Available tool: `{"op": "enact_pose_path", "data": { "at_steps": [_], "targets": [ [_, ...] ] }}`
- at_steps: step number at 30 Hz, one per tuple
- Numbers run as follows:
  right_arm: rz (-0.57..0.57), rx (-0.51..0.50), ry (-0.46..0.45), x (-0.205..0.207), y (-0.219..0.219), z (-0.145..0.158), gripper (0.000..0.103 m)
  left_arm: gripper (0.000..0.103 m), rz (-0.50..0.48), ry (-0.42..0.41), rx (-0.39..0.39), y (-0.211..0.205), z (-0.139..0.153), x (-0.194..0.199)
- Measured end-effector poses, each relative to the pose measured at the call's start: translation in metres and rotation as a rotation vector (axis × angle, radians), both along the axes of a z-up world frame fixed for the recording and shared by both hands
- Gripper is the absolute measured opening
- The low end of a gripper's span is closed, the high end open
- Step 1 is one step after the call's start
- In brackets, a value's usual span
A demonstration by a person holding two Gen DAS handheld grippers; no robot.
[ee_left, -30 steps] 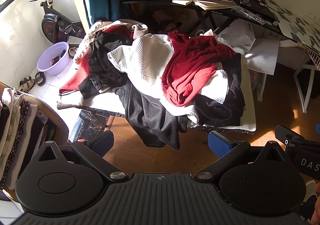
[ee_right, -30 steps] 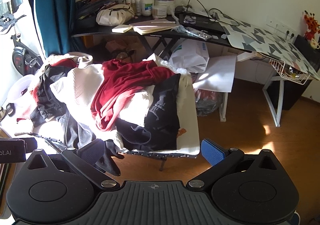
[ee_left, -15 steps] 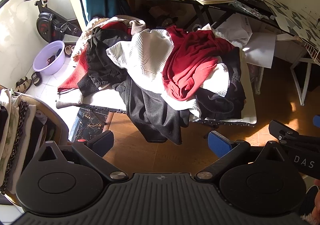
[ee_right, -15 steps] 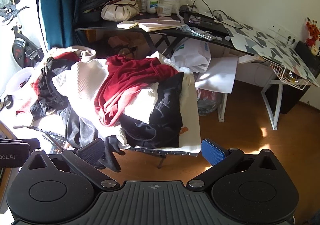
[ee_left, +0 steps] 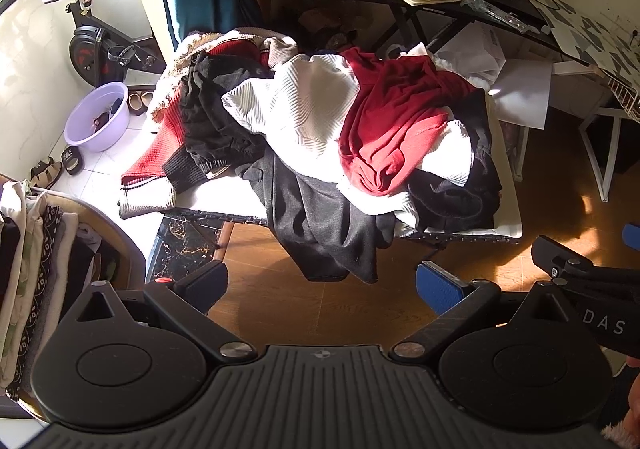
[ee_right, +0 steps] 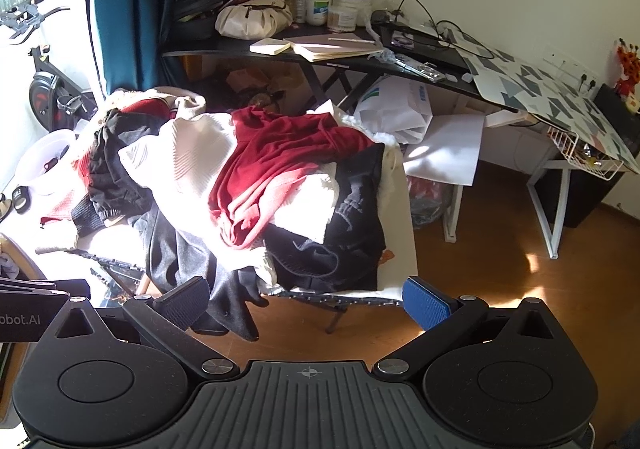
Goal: Fold clothes
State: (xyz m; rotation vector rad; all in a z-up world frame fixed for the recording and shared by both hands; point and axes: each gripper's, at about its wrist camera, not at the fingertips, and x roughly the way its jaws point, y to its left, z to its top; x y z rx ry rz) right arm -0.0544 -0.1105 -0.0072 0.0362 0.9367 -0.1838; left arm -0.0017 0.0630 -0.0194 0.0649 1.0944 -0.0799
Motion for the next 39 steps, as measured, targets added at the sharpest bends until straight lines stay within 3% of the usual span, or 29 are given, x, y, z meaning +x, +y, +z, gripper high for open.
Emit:
{"op": "enact_pose_path", "data": {
  "at_steps": [18,39],
  "targets": [
    [-0.059,-0.002,0.03,-0.008,0.033,-0.006,0.102,0.102,-0.066,0.025,-0.017,0.028,-0.01,-0.001],
    [-0.048,-0.042,0.019,-0.005,0.052,-0.004,0.102,0.102,-0.065,0.005,-0.034,0.044,-0.007,0.005]
  ]
}}
